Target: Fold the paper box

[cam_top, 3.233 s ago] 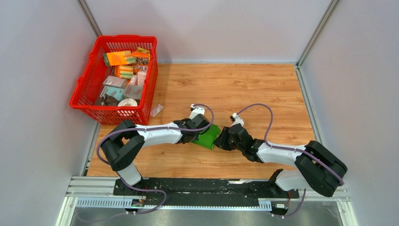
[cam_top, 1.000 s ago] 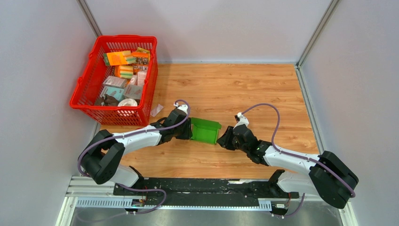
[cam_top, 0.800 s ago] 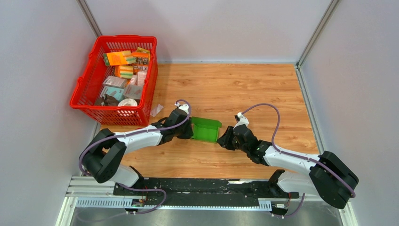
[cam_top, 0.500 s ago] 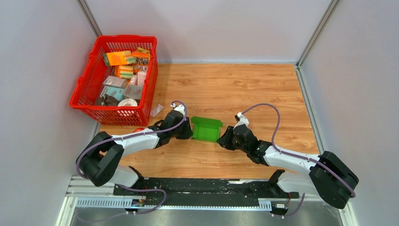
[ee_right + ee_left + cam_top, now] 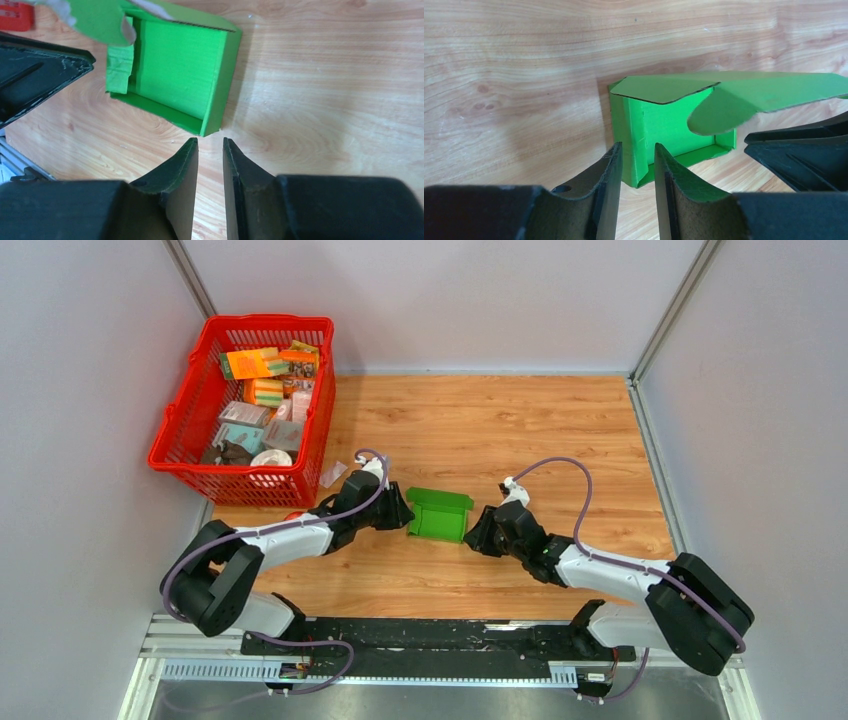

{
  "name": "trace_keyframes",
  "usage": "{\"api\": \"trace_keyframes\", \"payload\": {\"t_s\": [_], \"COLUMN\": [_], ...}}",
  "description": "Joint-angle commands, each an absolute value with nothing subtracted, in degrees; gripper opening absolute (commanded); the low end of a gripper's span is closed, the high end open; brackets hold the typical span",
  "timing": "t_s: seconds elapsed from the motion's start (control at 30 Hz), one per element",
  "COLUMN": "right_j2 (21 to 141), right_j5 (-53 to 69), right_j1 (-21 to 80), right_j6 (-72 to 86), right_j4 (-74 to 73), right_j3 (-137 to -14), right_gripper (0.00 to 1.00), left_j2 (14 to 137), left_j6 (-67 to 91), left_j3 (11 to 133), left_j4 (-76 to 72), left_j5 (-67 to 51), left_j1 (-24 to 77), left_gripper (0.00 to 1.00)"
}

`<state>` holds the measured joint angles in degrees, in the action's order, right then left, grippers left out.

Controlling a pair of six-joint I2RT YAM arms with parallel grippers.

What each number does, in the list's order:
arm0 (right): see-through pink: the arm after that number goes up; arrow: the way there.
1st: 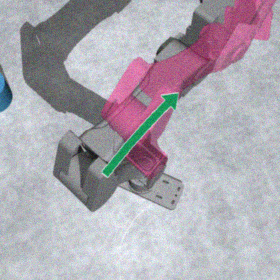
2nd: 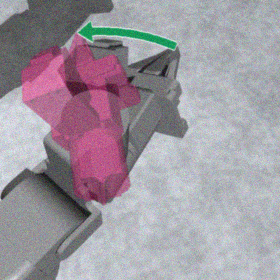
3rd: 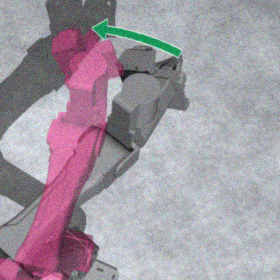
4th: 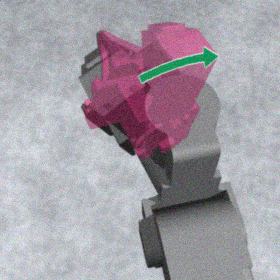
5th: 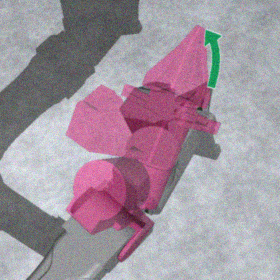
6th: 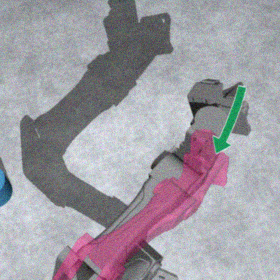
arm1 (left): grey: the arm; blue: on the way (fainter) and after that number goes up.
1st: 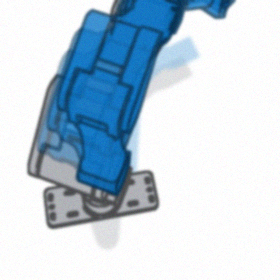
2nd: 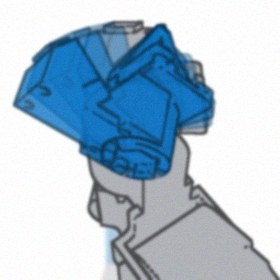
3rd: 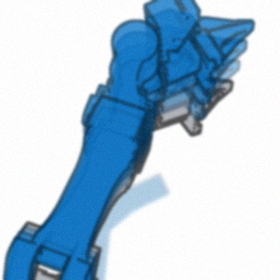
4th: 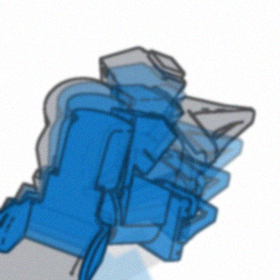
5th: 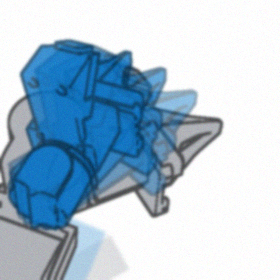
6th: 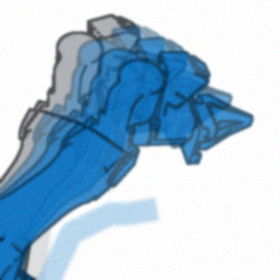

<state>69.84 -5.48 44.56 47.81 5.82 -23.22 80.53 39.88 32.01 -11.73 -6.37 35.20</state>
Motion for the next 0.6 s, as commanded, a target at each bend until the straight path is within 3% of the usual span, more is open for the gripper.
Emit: {"api": "trace_keyframes", "payload": {"t_s": [0.0,0.43,0.57], "right_j2": [70.49,80.33,81.82], "right_j5": [-5.54,-2.9,-2.2], "right_j1": [42.98,39.9,39.99], "right_j6": [45.44,43.33,43.68], "right_j4": [6.33,9.23,10.46], "right_j3": [-26.28,-31.46,-31.73], "right_gripper": [0.29,0.28,0.25], "left_j2": [83.31,85.87,87.36], "left_j6": [40.61,38.67,37.18], "left_j3": [34.45,37.35,38.32], "left_j4": [-14.24,-11.17,-9.67], "left_j5": [-8.61,-8.79,-7.74], "left_j1": [34.1,33.49,33.49], "left_gripper": [0.37,0.34,0.28]}}
